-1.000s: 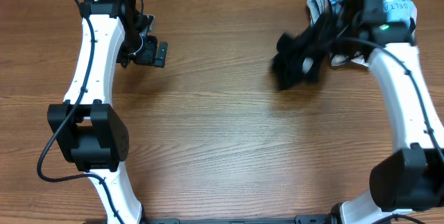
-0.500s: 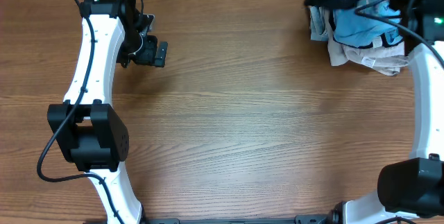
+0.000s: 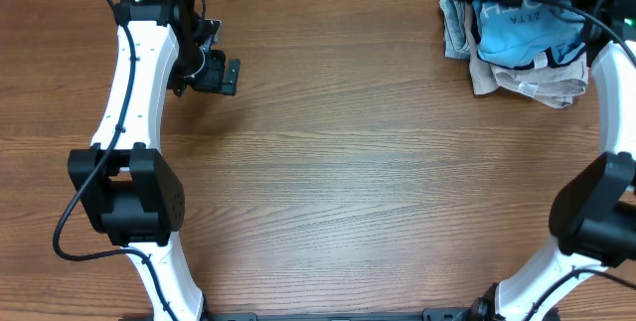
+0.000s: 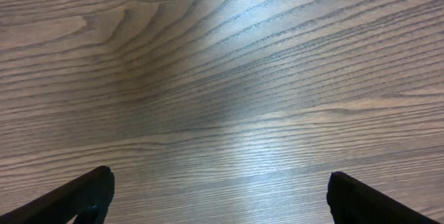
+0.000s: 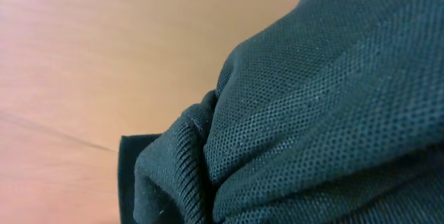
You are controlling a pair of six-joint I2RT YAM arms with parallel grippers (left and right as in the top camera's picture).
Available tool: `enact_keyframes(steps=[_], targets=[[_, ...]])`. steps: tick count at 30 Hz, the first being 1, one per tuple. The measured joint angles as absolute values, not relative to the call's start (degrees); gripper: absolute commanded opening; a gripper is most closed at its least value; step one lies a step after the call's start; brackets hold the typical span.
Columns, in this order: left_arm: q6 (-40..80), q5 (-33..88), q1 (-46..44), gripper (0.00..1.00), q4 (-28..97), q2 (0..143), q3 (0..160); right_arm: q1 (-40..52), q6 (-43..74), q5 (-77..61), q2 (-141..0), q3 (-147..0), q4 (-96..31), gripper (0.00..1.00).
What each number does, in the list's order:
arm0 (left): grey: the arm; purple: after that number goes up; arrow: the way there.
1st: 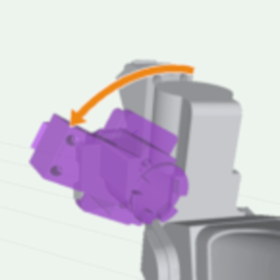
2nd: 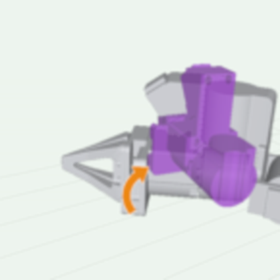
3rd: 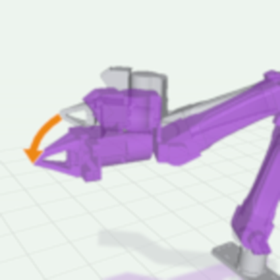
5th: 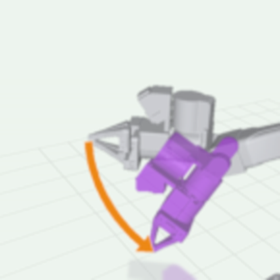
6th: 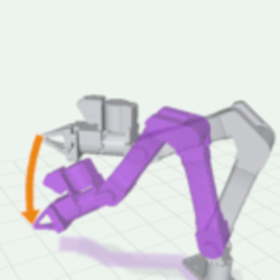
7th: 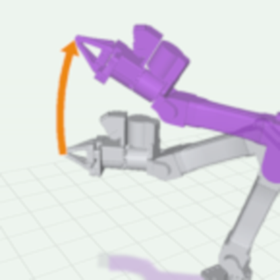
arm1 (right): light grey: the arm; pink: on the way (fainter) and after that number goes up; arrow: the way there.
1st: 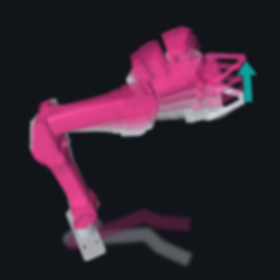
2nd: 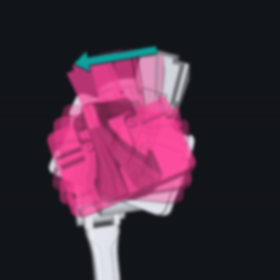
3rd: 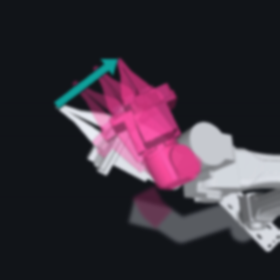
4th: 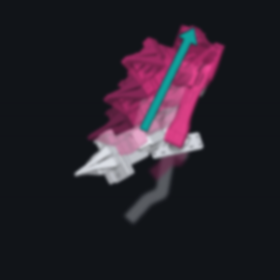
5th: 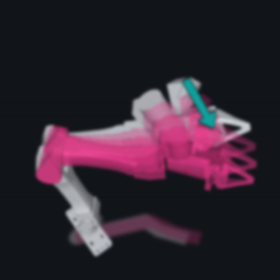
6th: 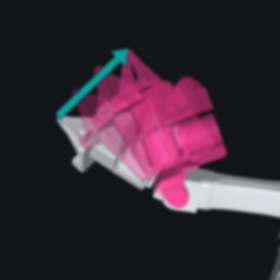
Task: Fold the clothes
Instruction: 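Lift the bundle with the right gripper toward the folded pile, then lower the black bundle onto the top of the pile and open the right gripper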
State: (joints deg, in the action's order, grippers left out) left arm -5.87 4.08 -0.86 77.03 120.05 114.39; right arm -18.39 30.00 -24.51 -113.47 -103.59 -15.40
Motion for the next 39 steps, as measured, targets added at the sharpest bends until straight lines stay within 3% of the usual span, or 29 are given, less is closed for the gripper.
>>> enact_keyframes(steps=[2,3,5,8,10,11,21,29,39], targets=[[-5.78,4.08,-0.86,1.0,76.64,120.05,114.39,-20.36,29.89,-24.8,-114.83,-103.59,-18.37,0.04],[-5.58,4.08,-0.86,1.0,76.42,120.05,114.39,-21.74,29.63,-24.95,-115.15,-103.59,-20.29,0.13],[-4.75,4.08,-0.86,1.0,76.14,120.05,114.39,-23.53,28.4,-25.12,-115.2,-103.59,-23.09,0.63],[-3.73,4.08,-0.86,1.0,76.03,120.05,114.39,-25.67,24.29,-24.99,-115.2,-103.7,-27.35,0.73],[-3.07,4.1,-0.86,1.0,76.03,120.05,114.39,-26.17,22.17,-23.92,-115.2,-103.7,-30.92,0.95],[-2.87,4.08,-0.86,1.0,76.03,120.05,114.39,-26.22,21.04,-23.4,-115.2,-103.7,-32.29,1.0],[-1.98,4.08,-0.86,1.0,76.03,120.05,114.39,-28.25,15.79,-22.13,-111.18,-103.72,-37.26,1.0],[-1.8,4.08,-0.86,1.0,76.03,120.05,114.39,-29.54,15.09,-22.72,-93.12,-104.03,-38.44,1.0],[-1.8,4.08,-0.86,1.0,76.03,120.05,114.39,-29.04,11.44,-37.17,-78.41,-105.1,-51.62,1.0]])
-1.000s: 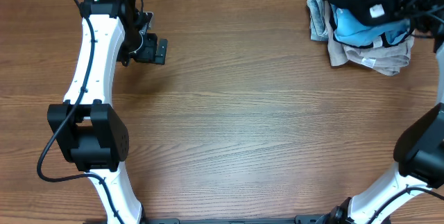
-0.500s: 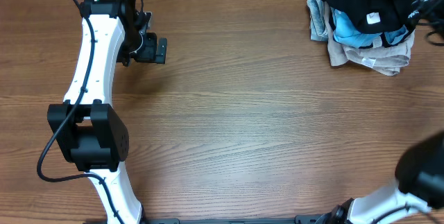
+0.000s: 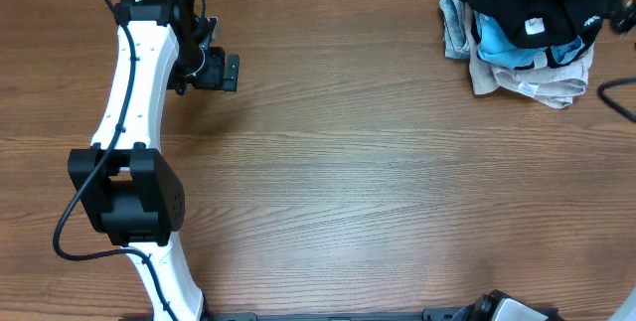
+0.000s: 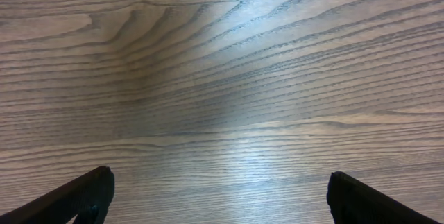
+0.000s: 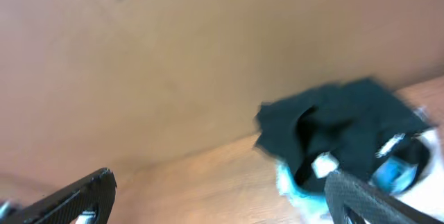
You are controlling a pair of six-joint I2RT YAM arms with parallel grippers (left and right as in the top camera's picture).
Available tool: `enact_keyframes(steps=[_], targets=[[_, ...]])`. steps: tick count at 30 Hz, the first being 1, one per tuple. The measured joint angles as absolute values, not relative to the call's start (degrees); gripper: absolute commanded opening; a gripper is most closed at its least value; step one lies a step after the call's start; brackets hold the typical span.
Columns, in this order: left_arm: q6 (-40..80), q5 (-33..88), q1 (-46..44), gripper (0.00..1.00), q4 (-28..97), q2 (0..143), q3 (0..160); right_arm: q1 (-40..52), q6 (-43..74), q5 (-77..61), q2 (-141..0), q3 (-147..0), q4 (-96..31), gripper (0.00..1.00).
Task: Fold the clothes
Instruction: 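Lower the black bundle onto the top of the pile and open the right gripper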
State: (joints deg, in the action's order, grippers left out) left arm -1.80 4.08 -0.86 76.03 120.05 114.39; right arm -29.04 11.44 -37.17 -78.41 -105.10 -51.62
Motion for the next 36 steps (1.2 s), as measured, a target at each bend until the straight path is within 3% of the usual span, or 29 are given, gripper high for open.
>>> enact_keyframes(steps=[22,28,32,36], targets=[[-1.8,4.08,-0.86,1.0,76.03,120.05,114.39,-28.18,10.63,-38.81,-80.44,-105.1,-57.82,1.0],[-1.8,4.08,-0.86,1.0,76.03,120.05,114.39,-16.25,6.79,-26.15,-80.44,-104.99,-56.8,1.0],[-1.8,4.08,-0.86,1.0,76.05,120.05,114.39,-2.72,-6.55,-17.45,-80.29,-103.2,-54.68,1.0],[-1.8,4.08,-0.86,1.0,76.03,120.05,114.39,3.97,-16.78,-14.66,-79.29,-98.72,-52.9,1.0]])
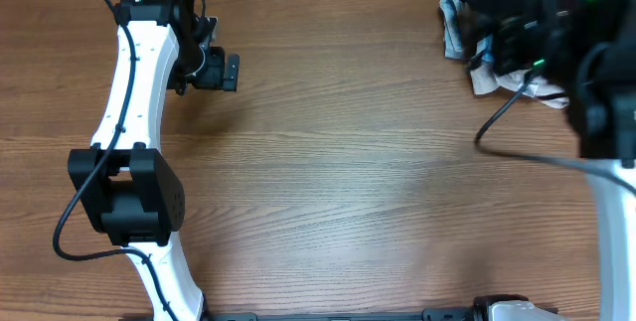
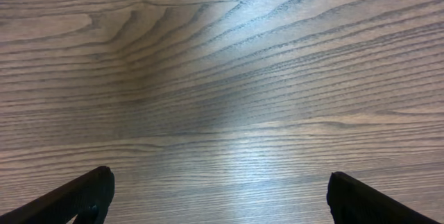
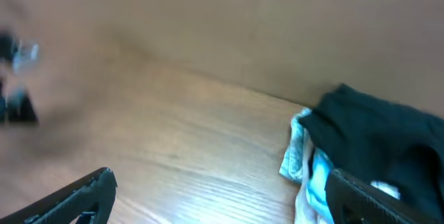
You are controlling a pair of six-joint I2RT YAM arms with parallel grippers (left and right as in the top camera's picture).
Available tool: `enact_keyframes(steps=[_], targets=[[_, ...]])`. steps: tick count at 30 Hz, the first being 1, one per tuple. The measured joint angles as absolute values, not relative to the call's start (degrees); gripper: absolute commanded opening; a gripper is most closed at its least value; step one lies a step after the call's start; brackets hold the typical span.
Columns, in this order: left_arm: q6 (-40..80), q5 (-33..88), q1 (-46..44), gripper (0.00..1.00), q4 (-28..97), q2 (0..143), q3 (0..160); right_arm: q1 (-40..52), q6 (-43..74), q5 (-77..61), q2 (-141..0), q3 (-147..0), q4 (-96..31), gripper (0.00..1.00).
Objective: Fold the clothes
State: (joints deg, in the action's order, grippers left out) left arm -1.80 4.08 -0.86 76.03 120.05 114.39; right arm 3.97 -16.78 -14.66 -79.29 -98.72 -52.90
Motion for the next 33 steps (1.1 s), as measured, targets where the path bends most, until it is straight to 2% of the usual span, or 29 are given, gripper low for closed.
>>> enact_keyframes(steps=[3,8,20,27,33], targets=[[-1.8,4.08,-0.86,1.0,76.03,120.05,114.39,5.98,-20.32,-13.69,-77.21,-92.79,-47.16,1.0],[-1.8,4.05,-0.86,1.0,76.01,120.05,114.39,5.98,-19.22,-12.36,-68.73,-77.56,-32.53,1.0],[-1.8,4.08,-0.86,1.0,76.03,120.05,114.39,6.0,-6.83,-10.26,-34.81,-26.33,3.64,1.0],[-1.8,4.08,-0.86,1.0,75.99,120.05,114.39,6.0,0.03,-9.78,-19.97,-6.83,8.14,1.0],[-1.8,4.08,-0.86,1.0,76.03,120.05,114.39,6.0,2.26,-9.61,-14.13,-1.65,8.21,1.0]])
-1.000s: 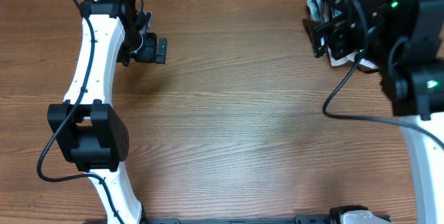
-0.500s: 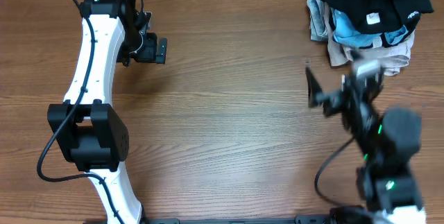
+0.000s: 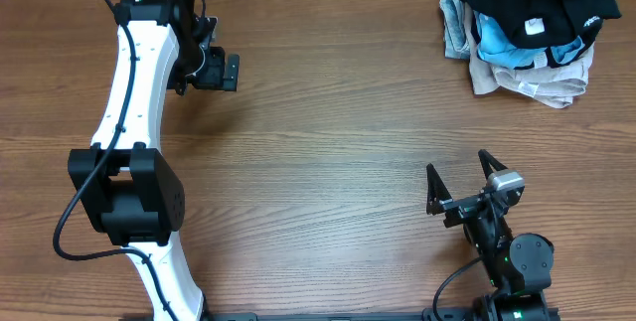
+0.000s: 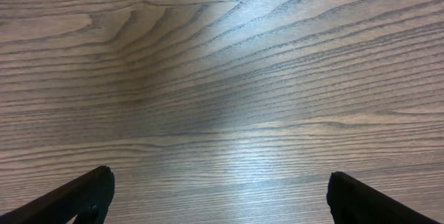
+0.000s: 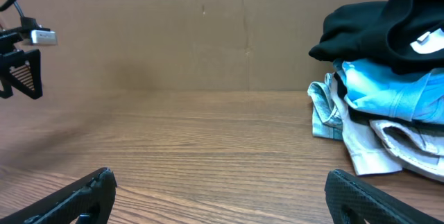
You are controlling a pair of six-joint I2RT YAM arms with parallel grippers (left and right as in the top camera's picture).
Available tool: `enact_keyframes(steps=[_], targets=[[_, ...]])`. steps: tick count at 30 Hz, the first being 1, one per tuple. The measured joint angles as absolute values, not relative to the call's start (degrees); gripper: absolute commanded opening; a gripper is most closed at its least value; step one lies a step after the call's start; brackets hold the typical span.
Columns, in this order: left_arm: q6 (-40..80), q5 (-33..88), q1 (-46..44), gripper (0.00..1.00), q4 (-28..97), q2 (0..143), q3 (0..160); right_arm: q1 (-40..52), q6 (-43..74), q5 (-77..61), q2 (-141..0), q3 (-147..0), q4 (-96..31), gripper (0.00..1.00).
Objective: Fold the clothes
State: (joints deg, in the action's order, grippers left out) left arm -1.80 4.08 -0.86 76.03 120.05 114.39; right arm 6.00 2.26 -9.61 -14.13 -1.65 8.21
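The clothes pile (image 3: pixel 527 28) lies at the table's far right corner: a black garment on top, a light blue one (image 3: pixel 502 38) under it, beige cloth (image 3: pixel 532 84) at the bottom. The right wrist view shows the pile (image 5: pixel 388 85) ahead on the right. My right gripper (image 3: pixel 459 174) stands open near the front right, far from the pile, with nothing between its fingers (image 5: pixel 76 200). Over bare wood at the far left, my left gripper (image 3: pixel 214 71) is open and empty, its fingers (image 4: pixel 76 196) wide apart.
The wooden table (image 3: pixel 328 162) spreads between the two arms. A brown wall (image 5: pixel 208 30) rises behind the table's far edge. The left gripper (image 5: pixel 17 64) shows at the left edge of the right wrist view.
My right arm was up by the clothes pile, blurred; now its gripper sits open low at the front right. The pile and the left arm are as before.
My right gripper was first in the pile, black cloth filling its view. Then the arm was almost out of the overhead view and the black garment lay on top. Then it was above the pile again, and now it is at the front right, empty.
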Motion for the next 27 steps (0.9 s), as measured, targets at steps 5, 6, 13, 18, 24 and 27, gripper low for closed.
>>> enact_keyframes(steps=[5,6,13,18,24,27], targets=[[-1.8,4.08,-0.86,1.0,76.03,120.05,114.39,6.0,2.94,-9.61,-11.31,-1.13,4.14,1.0],[-1.8,4.08,-0.86,1.0,76.01,120.05,114.39,6.0,2.98,-9.63,-10.83,-1.1,3.2,1.0],[-1.8,4.08,-0.86,1.0,76.03,120.05,114.39,6.0,2.98,-9.58,-7.53,-1.06,-3.97,1.0],[-1.8,4.08,-0.86,1.0,76.03,120.05,114.39,6.0,3.01,-9.61,-7.14,-1.06,-4.12,1.0],[-1.8,4.08,-0.86,1.0,76.03,120.05,114.39,6.0,3.05,-9.63,-3.29,-1.06,-4.16,1.0],[-1.8,4.1,-0.86,1.0,76.01,120.05,114.39,6.0,3.01,-9.61,-0.89,-1.06,-3.77,1.0]])
